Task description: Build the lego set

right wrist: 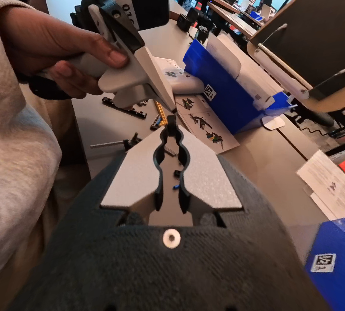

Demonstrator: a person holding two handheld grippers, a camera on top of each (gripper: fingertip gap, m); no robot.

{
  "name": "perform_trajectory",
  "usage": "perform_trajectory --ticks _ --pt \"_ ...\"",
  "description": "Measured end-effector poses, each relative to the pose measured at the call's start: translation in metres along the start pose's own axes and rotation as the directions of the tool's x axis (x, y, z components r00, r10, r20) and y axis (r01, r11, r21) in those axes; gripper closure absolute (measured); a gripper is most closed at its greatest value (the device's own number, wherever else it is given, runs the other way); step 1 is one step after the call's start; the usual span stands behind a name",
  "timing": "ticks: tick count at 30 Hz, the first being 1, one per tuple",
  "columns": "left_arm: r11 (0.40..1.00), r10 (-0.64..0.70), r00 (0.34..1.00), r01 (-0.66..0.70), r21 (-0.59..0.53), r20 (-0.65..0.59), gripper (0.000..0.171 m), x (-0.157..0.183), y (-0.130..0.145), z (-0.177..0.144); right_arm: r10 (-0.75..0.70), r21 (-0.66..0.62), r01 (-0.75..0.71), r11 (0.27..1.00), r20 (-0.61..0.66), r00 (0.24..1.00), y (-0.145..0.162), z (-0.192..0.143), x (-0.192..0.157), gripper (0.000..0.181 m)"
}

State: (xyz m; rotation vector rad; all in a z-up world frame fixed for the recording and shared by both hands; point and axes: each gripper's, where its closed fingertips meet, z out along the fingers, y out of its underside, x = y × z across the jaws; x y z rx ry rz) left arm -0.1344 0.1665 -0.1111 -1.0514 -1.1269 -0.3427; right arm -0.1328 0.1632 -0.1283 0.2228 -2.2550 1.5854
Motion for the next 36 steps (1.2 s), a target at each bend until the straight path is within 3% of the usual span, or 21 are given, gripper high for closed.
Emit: perform_trajectory --ticks 12,19,36 --pt "0.999 -0.031 0.999 0.032 -0.029 0.029 0.149 -0.016 -0.004 0.007 0.041 0.007 -0.04 0.999 -0.02 0.999 0.007 0.009 0.016 0.175" --pt "0.999 -0.048 0.998 0.048 -0.007 0.034 0.165 -0.022 -0.008 -0.001 0.039 0.004 -0.039 0.999 -0.018 0.999 0.002 0.016 0.014 0.175" --pt "0.999 -0.033 0.999 0.033 0.04 0.002 0.167 -0.016 -0.009 -0.025 0.067 -0.033 -0.067 0.997 0.012 0.998 -0.013 0.026 -0.002 0.175"
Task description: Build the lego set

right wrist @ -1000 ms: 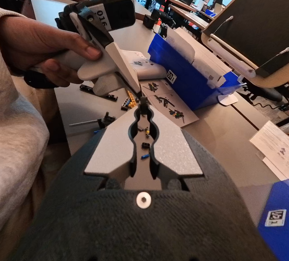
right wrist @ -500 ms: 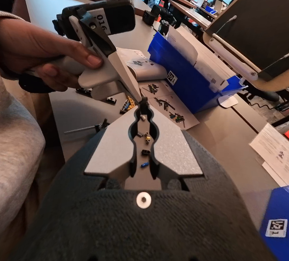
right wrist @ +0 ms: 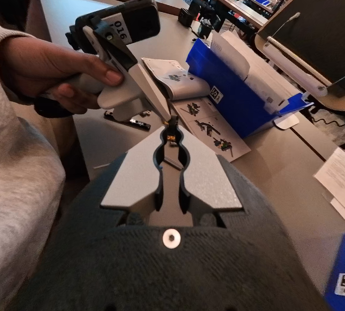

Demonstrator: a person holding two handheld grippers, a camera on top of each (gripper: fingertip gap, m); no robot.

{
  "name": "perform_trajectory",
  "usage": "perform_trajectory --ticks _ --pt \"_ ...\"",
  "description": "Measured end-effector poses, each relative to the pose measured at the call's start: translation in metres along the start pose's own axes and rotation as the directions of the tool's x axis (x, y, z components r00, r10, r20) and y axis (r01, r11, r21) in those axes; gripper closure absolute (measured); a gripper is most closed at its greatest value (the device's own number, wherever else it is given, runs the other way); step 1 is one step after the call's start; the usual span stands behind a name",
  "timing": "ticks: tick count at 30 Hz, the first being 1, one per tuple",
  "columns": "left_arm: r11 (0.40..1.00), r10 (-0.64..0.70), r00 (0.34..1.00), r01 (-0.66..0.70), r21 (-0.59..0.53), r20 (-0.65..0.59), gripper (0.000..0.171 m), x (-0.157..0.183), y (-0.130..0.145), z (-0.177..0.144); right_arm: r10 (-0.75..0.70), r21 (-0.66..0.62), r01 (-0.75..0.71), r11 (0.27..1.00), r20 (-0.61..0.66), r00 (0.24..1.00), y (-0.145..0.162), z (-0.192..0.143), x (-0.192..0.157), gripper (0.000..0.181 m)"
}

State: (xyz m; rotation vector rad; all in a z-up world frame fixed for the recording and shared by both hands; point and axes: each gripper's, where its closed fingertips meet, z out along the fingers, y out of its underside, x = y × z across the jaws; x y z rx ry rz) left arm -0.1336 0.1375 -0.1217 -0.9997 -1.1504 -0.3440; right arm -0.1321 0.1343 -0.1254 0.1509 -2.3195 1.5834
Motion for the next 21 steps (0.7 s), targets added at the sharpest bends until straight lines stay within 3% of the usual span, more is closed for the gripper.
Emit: perform_trajectory --ticks 8,14,21 --pt "0.994 0.097 0.994 -0.099 -0.042 -0.044 0.171 0.012 0.009 -0.006 0.037 -0.006 -0.037 0.999 0.062 0.997 -0.002 -0.002 -0.009 0.181" --pt "0.995 0.079 0.996 -0.081 -0.055 -0.041 0.171 0.01 0.013 -0.007 -0.011 -0.015 0.012 1.0 0.081 0.997 -0.002 0.001 -0.018 0.181" --pt "0.989 0.146 0.982 -0.145 -0.014 0.119 0.171 -0.011 -0.005 -0.033 0.023 -0.058 -0.023 0.998 -0.013 1.0 0.008 -0.012 0.01 0.181"
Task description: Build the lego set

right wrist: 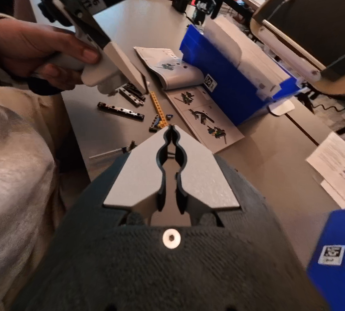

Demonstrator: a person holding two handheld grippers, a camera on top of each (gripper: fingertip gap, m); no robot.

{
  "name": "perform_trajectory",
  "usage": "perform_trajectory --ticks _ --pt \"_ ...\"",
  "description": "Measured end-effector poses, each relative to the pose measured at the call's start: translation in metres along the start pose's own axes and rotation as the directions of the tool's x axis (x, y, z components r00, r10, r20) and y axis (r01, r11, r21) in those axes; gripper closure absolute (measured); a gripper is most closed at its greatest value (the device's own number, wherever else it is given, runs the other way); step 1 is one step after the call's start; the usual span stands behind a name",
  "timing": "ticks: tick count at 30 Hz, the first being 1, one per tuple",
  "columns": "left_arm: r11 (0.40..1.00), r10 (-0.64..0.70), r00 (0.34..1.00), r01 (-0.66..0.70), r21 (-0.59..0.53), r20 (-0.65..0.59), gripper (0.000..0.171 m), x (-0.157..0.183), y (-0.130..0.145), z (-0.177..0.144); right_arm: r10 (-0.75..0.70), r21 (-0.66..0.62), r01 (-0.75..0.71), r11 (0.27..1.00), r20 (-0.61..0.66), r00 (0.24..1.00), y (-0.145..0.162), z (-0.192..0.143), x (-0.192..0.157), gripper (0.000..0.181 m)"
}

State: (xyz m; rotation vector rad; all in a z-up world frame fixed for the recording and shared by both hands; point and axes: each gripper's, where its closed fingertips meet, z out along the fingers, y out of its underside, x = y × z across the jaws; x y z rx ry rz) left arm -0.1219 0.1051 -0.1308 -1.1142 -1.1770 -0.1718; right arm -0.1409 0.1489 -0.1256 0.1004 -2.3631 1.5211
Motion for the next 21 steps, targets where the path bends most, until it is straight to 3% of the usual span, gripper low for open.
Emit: perform_trajectory --ticks 7,13,16,21 --pt "0.983 0.171 0.963 -0.152 -0.103 0.21 0.153 -0.035 -0.009 -0.004 0.137 0.036 -0.135 0.99 -0.038 0.99 0.004 -0.013 0.027 0.181" --pt "0.847 0.487 0.814 -0.352 -0.4 0.315 0.145 -0.079 -0.022 0.017 0.164 0.078 -0.162 0.984 -0.023 0.986 -0.004 -0.012 0.025 0.181" --pt "0.798 0.514 0.798 -0.309 -0.517 0.315 0.147 -0.1 -0.021 0.032 0.147 0.062 -0.145 0.988 -0.04 0.988 0.0 -0.013 0.025 0.181" --pt "0.739 0.57 0.74 -0.273 -0.616 0.357 0.154 -0.126 -0.012 0.042 0.154 0.047 -0.151 0.987 -0.072 0.986 0.008 -0.02 0.026 0.181"
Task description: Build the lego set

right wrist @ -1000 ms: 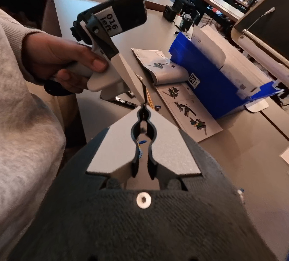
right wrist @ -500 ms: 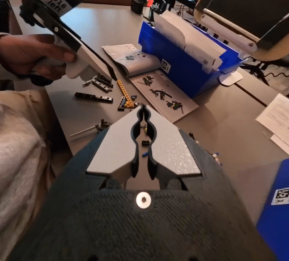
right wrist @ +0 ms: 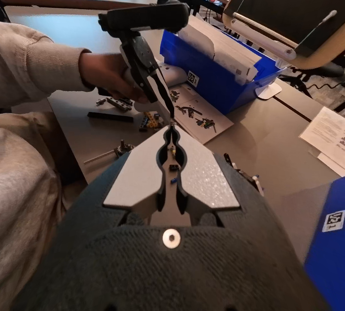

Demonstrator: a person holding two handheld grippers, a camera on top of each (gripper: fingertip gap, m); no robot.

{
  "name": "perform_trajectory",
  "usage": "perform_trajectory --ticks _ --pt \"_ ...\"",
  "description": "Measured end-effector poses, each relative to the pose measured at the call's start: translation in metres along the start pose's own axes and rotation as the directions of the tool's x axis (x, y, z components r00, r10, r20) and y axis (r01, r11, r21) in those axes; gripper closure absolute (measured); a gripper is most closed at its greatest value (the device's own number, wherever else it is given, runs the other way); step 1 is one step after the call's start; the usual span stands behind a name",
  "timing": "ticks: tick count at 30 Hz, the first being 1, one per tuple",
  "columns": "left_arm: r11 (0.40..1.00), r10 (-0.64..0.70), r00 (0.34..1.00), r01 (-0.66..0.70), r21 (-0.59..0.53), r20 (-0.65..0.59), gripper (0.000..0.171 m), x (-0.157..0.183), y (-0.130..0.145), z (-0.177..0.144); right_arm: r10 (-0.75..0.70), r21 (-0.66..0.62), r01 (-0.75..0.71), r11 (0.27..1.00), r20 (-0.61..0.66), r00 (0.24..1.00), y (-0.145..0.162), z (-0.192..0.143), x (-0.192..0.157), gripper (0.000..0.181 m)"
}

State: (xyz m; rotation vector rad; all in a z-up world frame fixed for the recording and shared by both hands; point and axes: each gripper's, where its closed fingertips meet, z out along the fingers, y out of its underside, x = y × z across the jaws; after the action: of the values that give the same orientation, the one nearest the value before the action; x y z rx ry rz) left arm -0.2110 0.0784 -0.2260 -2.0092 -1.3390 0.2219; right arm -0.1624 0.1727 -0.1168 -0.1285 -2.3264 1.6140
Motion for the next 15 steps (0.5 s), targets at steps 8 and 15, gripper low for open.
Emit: perform_trajectory --ticks 8,15 --pt "1.0 0.021 1.0 -0.021 -0.016 0.018 0.166 -0.002 0.007 0.003 0.039 0.01 -0.039 0.999 -0.007 0.999 0.004 -0.005 0.01 0.181" --pt "0.984 -0.092 0.966 0.125 0.124 -0.241 0.166 0.036 -0.016 -0.037 -0.064 -0.008 0.065 0.998 0.015 0.998 -0.002 0.002 0.006 0.179"
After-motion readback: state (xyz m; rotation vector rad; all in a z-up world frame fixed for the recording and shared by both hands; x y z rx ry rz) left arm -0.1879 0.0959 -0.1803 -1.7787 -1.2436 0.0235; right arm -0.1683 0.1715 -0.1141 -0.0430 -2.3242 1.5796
